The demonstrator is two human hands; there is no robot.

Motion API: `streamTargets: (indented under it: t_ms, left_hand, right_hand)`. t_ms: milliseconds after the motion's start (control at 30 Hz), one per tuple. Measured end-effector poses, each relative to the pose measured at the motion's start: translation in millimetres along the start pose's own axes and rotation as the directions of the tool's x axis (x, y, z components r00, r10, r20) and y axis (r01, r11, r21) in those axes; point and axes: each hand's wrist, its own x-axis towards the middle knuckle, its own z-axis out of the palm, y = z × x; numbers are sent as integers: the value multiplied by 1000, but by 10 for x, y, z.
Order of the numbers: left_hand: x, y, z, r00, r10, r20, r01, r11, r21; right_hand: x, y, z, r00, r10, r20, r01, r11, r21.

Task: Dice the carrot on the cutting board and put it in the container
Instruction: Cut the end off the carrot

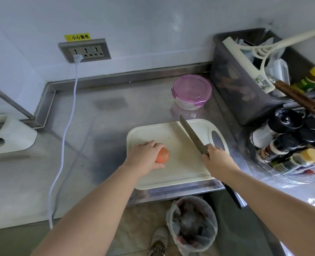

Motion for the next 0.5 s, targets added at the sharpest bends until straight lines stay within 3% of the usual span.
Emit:
streamTargets:
  t_ms: [133, 233, 500]
  left_hand:
    - [98, 222, 22, 986, -98, -132, 86, 991, -100]
    - [212, 394, 78, 979, -128, -158, 103, 983, -155]
    - [85, 442, 286, 964, -162, -213, 143, 984, -101]
  right_hand:
    - [-37, 23, -21, 1000, -21, 23, 22, 999, -46]
    - [-48, 26, -49, 999, -20, -43, 18, 998, -57]
    - [-91, 57, 9, 996, -53, -67, 54, 999, -1]
